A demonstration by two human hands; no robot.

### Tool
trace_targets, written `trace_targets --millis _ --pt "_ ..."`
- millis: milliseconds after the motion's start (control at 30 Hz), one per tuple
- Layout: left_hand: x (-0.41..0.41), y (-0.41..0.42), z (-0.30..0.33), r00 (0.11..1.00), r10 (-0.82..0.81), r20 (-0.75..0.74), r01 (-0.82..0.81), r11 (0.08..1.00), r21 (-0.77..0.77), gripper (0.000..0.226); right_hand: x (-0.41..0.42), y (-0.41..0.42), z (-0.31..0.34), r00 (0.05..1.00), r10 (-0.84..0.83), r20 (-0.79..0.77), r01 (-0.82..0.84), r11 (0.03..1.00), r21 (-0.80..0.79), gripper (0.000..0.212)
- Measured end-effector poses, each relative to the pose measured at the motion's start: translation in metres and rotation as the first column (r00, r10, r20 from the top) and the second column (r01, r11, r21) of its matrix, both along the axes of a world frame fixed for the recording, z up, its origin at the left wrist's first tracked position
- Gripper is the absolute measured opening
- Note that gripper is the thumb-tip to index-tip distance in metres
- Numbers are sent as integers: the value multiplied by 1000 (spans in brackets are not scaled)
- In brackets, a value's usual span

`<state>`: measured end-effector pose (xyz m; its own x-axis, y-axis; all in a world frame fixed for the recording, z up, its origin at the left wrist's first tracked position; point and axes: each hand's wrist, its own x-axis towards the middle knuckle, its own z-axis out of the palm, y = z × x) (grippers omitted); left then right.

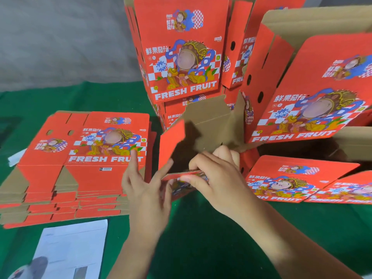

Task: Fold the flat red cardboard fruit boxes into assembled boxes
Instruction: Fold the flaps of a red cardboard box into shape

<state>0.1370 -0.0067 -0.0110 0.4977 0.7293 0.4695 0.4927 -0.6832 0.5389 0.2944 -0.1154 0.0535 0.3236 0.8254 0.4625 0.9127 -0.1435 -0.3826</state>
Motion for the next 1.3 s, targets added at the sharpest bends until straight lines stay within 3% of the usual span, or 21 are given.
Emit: trace_targets --millis 100,167,233,267,333,400,467,567,700,800,900,1000,1067,1100,1200,1300 --pt "0 2 10 981 129 -144 -127 992 24 60 2 5 -1 1000 4 -11 -4 998 61 30" --pt "-3 7 14 976 39 -214 -47 998 -34 41 2 8 -1 998 60 -13 -59 997 57 27" --pt "-8 11 19 979 -82 -186 54 987 -153 17 0 8 -2 994 105 -4 -105 994 43 24" --pt "-10 12 21 982 -106 -158 77 981 -179 14 -1 8 -2 993 115 1 -115 993 40 23" --pt "-12 12 25 982 -139 -126 114 976 -187 29 -4 5 -1 992 123 15 -124 991 54 25" --pt "-15 12 23 990 -138 -25 121 930 -346 58 -11 4 3 991 133 22 -134 989 67 28" --pt "-19 11 20 982 -68 174 156 813 -562 72 -17 2 11 986 166 -7 -166 986 31 29" --pt "-23 12 7 933 -1 361 233 766 -600 53 -12 -5 23 979 187 -80 -191 980 -60 29" --pt "-23 20 -6 935 28 353 174 832 -527 41 20 -25 22 941 44 -335 18 984 180 35" --pt "-16 24 -7 956 14 294 132 872 -471 47 39 -33 5 953 -165 -256 251 900 356 27" --pt "-11 28 -8 957 13 290 120 892 -435 43 54 -32 -13 924 -168 -342 314 844 434 39" --pt "-10 33 -11 947 73 314 88 879 -469 37 70 -23 -25 796 -196 -572 402 878 259 58" --pt "-9 36 -10 939 95 331 77 879 -470 34 77 -19 -28 664 -84 -743 263 956 127 58" --pt "-8 37 -10 940 86 331 87 876 -474 34 80 -19 -29 643 -41 -765 172 981 91 58" --pt "-9 42 -8 959 42 279 97 879 -467 29 92 -18 -25 684 -66 -726 98 995 2 62" --pt "-13 48 -5 971 52 231 50 908 -416 32 105 -13 -22 732 -167 -660 145 985 -88 44"
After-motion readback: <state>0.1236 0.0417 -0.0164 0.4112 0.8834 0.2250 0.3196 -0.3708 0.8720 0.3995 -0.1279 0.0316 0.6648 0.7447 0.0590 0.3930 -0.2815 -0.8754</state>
